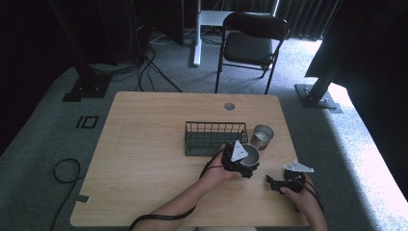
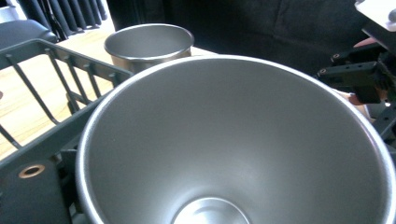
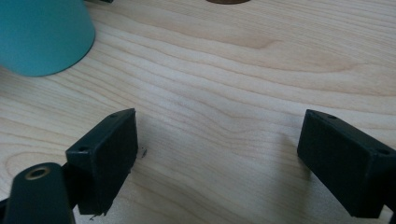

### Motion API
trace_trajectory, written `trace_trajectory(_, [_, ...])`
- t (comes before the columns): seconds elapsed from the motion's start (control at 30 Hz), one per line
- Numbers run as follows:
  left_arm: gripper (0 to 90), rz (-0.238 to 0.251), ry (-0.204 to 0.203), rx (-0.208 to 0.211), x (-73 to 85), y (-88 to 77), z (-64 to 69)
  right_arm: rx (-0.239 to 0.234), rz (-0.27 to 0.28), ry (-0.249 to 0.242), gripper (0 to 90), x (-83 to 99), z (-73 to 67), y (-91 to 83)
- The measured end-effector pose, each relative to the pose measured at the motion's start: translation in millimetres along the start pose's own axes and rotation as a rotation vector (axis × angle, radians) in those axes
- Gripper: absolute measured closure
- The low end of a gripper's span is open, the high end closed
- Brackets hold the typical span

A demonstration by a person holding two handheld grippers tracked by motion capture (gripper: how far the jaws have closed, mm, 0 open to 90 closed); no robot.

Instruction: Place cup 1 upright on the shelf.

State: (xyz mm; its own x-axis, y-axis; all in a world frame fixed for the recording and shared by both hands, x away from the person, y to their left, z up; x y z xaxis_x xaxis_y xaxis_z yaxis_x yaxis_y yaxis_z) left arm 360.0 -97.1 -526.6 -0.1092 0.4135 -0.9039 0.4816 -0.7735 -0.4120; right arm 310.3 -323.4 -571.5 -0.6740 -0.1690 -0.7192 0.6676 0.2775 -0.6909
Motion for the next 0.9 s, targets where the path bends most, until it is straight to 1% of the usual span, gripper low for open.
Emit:
trace_trajectory(0.07, [12.9,0.004,0.004,0.002,-0.2,0.2,0.8,0.0,0.0,0.0,11.8,0.0,0.0,0.0])
trace_trajectory(0.1, [13.0,0.01,0.012,0.01,0.1,0.7,0.9,0.0,0.0,0.0,11.8,0.0,0.0,0.0])
trace_trajectory(0.17, [13.1,0.012,0.004,0.01,0.2,1.0,1.9,0.0,0.0,0.0,11.8,0.0,0.0,0.0])
trace_trajectory(0.33, [13.3,0.003,0.054,0.028,-2.6,-1.6,6.8,0.0,0.001,0.0,11.8,0.0,0.0,0.1])
trace_trajectory(0.43, [13.3,0.003,0.054,0.049,-6.5,-5.5,9.2,0.001,0.002,-0.001,11.8,-0.1,0.1,0.1])
trace_trajectory(0.47, [13.4,0.009,0.058,0.051,-8.2,-6.8,9.6,0.001,0.002,-0.001,11.8,-0.1,0.1,0.1])
trace_trajectory(0.57, [13.4,0.016,0.047,0.067,-13.0,-10.9,10.6,0.0,0.0,0.002,11.8,0.0,-0.1,0.1])
trace_trajectory(0.63, [13.4,0.014,0.049,0.074,-15.5,-13.5,11.4,0.001,0.001,0.001,11.8,0.0,0.0,0.1])
trace_trajectory(0.73, [13.3,0.021,0.034,0.09,-20.2,-18.5,11.2,0.001,0.002,-0.001,11.8,0.0,0.1,0.1])
trace_trajectory(0.77, [13.4,0.021,0.034,0.09,-20.2,-18.5,11.2,0.001,0.002,-0.002,11.8,-0.1,0.1,0.1])
trace_trajectory(0.87, [13.4,0.034,0.028,0.095,-27.2,-25.0,9.8,0.0,0.001,0.0,11.8,0.0,0.0,0.1])
trace_trajectory(0.9, [13.4,0.036,0.033,0.094,-30.1,-27.4,9.2,0.0,0.001,0.0,11.8,0.0,0.0,0.1])
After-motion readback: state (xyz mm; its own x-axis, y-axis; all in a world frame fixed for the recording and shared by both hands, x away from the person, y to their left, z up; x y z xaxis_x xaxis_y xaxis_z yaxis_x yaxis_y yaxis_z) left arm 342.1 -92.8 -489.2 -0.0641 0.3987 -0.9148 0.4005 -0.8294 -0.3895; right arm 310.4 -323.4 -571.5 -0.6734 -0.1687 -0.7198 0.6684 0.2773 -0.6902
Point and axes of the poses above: each handheld gripper's, and its own axes: y roughly forward along the jaws, x roughly out of its underside, z roughly to its right, the point moved 2 cm from there along y, roughly forward along the jaws, and after that the axes turned 5 degrees about y, right-handed, at the moved point
